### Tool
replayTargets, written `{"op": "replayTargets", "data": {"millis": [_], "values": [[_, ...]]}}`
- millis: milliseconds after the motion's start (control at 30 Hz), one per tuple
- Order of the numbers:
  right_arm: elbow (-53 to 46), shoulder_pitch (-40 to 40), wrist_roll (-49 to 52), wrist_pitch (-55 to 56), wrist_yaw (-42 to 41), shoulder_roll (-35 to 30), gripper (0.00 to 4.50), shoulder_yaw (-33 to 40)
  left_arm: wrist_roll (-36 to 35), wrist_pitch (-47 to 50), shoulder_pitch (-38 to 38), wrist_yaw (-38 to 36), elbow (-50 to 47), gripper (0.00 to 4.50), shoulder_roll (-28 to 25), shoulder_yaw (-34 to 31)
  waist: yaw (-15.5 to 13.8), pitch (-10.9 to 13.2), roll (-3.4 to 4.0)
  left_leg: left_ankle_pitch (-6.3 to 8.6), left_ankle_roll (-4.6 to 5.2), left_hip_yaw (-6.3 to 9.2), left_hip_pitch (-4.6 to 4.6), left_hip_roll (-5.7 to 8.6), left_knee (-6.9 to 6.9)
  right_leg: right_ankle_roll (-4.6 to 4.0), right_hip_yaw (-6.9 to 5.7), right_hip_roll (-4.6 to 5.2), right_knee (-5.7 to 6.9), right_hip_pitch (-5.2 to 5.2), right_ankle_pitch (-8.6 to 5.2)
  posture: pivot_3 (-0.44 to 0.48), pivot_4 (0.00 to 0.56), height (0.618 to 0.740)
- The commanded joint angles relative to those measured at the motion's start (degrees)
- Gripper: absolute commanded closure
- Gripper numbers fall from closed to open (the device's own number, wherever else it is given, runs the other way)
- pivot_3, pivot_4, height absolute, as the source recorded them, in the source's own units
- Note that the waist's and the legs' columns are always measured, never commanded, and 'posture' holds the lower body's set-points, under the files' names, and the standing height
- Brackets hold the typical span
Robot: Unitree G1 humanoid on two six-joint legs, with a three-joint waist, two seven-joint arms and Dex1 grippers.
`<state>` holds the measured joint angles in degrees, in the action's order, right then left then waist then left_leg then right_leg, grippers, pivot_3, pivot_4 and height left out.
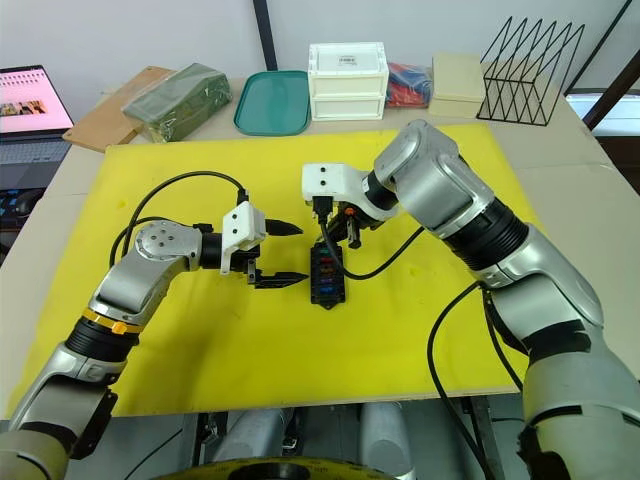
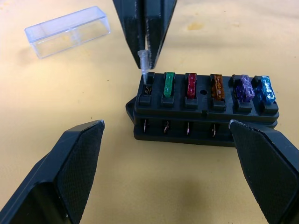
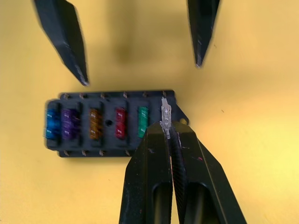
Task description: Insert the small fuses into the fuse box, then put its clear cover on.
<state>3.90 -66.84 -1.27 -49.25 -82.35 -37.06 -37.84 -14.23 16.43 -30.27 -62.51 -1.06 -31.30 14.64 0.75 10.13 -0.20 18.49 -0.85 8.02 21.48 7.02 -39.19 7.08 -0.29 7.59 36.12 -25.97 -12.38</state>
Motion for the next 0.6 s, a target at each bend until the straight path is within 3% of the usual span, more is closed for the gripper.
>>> {"op": "replayTargets", "data": {"millis": [33,333,600], "values": [[-0.81,-3.4,-0.72,-0.71,-0.45,0.36,4.43,0.18,-0.09,-0.91,-0.36,-0.13,-1.45,0.0,-0.29,-1.25,0.05,0.0,0.0,0.0,0.0,0.0,0.01,0.0,0.0,0.0,0.0,0.0,0.0,-0.01,0.0,0.0,0.15,0.74],[-3.43,-6.42,-4.8,1.06,-2.6,-0.27,4.43,-4.54,-0.05,-0.97,-0.29,0.22,-1.54,0.0,0.01,-1.14,0.03,0.0,0.0,0.0,0.0,-0.01,0.03,0.0,0.0,0.0,0.0,0.0,0.02,-0.05,0.0,0.0,0.15,0.74],[-2.56,-7.98,-4.96,-4.62,-3.88,1.72,4.43,-6.94,0.0,-0.96,0.06,0.6,-1.81,0.0,0.05,-1.18,0.12,0.0,0.0,0.0,-0.01,-0.01,0.05,0.0,0.0,0.0,0.0,-0.01,0.05,-0.12,0.0,0.0,0.15,0.74]]}}
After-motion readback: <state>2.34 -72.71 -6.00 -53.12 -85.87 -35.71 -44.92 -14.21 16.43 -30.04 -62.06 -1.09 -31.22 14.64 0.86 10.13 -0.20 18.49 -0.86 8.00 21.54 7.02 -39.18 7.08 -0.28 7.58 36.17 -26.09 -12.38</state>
